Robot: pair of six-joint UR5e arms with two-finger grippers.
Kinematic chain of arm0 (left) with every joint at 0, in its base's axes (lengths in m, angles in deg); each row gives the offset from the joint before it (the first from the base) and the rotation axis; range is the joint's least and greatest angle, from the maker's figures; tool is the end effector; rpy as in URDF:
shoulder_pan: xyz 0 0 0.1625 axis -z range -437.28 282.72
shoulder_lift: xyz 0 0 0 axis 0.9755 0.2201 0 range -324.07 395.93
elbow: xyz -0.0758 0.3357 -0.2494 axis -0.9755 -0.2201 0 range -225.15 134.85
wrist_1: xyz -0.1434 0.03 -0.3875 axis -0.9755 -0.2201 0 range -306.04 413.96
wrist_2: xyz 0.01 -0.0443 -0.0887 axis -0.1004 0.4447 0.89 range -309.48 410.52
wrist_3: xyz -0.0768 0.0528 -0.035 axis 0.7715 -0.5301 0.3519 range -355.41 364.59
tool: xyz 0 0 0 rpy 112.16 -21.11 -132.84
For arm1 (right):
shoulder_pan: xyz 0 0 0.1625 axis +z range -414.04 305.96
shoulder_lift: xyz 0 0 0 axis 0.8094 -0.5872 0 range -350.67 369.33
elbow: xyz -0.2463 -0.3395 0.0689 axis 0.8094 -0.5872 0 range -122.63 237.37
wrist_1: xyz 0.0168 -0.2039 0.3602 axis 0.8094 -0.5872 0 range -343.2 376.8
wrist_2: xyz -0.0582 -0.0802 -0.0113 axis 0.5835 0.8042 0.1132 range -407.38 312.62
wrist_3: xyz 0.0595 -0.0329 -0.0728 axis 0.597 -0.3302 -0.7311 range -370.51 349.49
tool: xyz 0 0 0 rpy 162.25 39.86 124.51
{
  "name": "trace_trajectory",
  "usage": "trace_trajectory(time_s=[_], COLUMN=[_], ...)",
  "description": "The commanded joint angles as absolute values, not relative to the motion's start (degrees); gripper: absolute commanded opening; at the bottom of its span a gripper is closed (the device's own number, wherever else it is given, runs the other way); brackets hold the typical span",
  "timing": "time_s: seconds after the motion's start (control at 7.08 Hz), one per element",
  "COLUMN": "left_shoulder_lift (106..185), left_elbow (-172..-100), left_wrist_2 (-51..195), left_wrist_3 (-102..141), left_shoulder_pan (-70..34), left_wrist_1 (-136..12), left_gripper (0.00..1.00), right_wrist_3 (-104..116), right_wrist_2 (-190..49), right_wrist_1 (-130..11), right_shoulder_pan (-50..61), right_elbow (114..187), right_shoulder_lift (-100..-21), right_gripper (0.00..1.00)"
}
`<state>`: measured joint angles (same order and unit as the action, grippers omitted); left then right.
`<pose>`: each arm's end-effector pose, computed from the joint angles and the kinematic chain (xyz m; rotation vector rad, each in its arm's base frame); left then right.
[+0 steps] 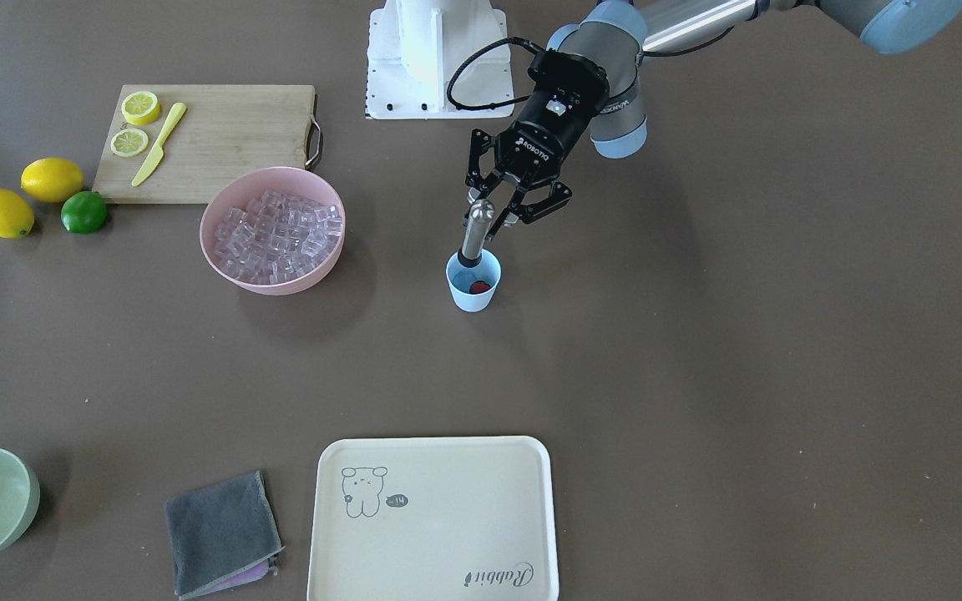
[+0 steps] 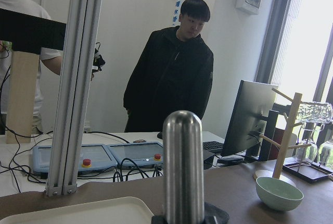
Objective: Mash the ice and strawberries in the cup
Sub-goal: 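Press the metal rod down into the cup with the left gripper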
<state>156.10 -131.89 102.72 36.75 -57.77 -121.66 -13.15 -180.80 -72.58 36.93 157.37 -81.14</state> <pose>0.4986 -0.3829 0.2303 1.4747 1.1706 -0.1911 0.0732 -0.4930 0.5762 0.1923 -0.7504 -0.0949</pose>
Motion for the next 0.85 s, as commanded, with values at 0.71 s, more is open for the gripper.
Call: trace_trajectory(time_s=[0.71], left_shoulder_lift=[156.1], left_elbow=[-124.3], left_wrist_2=[102.3], left_wrist_3=[36.4], left_shoulder_pan=[-59.3], left_wrist_1=[-127.9], left_gripper=[0.00], right_wrist_3=[-13.1], right_wrist_2=[-180.9], right_wrist_1=[-72.7], right_shoulder_pan=[36.9], right_elbow=[157.1], right_shoulder_lift=[-80.9], right_gripper=[1.00])
